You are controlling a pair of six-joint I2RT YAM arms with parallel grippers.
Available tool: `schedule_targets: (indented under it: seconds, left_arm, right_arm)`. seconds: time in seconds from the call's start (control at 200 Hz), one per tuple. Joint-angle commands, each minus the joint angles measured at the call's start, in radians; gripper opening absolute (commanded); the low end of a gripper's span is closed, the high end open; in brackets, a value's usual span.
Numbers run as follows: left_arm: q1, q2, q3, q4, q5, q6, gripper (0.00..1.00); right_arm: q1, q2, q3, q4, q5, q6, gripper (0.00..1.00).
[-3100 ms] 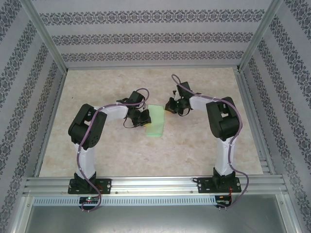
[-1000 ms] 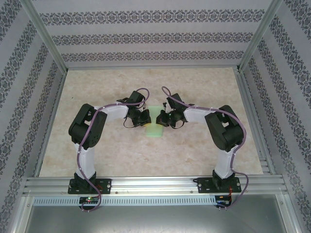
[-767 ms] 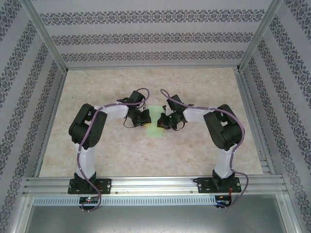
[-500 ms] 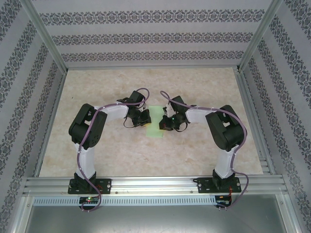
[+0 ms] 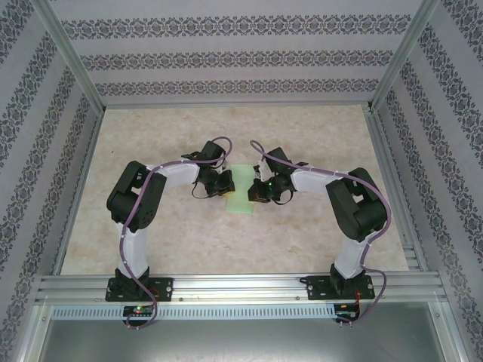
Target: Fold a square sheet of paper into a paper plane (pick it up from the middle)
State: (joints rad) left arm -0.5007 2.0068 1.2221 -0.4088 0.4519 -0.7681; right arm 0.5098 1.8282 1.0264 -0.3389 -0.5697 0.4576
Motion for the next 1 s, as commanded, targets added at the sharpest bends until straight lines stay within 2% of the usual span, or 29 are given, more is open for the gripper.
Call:
schedule_targets:
  seconds: [0.0, 0.365, 0.699, 0.804, 0.994]
  left_arm:
    - [-0.029, 0.136, -0.08, -0.146, -0.141, -0.004, 0.0]
    - [-0.029, 0.144, -0.079, -0.143, -0.141, -0.005, 0.0]
    - [-0.029, 0.143, -0.081, -0.141, -0.141, 0.001, 0.0]
    - [-0.03, 0.143, -0.075, -0.148, -0.142, 0.004, 0.0]
    - [-0.029, 0.13, -0.063, -0.149, -0.138, 0.01, 0.0]
  right_arm:
    - [0.028, 0.035, 0.035, 0.053, 0.006, 0.054, 0.0]
    - [0.048, 0.07, -0.017, 0.023, 0.004, 0.033, 0.0]
    - [0.04, -0.031, -0.286, 0.132, 0.006, 0.111, 0.0]
    - [0.033, -0.086, -0.273, 0.092, 0.029, 0.097, 0.0]
    - [0.015, -0.182, -0.148, 0.064, 0.093, 0.104, 0.0]
